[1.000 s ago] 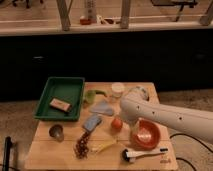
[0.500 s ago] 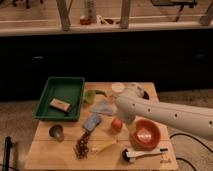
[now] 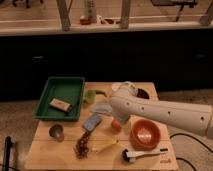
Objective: Place apple in metal cup
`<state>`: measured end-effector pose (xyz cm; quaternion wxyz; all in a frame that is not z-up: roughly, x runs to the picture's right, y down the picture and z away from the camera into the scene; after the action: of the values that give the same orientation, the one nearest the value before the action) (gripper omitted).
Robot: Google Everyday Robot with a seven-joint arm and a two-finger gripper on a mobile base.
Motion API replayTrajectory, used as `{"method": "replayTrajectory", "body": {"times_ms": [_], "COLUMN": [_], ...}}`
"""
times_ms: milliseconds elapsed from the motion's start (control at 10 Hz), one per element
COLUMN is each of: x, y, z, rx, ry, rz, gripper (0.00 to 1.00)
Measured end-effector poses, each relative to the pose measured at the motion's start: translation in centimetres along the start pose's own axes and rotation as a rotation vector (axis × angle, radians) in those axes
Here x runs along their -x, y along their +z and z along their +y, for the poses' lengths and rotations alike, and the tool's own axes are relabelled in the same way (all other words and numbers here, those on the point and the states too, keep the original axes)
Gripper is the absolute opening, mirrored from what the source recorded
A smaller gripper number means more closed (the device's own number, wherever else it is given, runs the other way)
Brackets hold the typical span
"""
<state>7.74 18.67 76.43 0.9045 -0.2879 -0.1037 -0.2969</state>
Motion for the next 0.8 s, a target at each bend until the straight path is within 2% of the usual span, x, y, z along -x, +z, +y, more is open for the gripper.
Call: {"method": "replayTrajectory", "body": {"times_ms": [300,800], "x": [0.1,-0.7], "y": [0.9,3.3], "z": [-0.5,-0.1], "rx": [-0.013,-0.011], "ry": [0.023,0.069], "rz": [-0.014,-0.05], "gripper": [0.8,0.8]}}
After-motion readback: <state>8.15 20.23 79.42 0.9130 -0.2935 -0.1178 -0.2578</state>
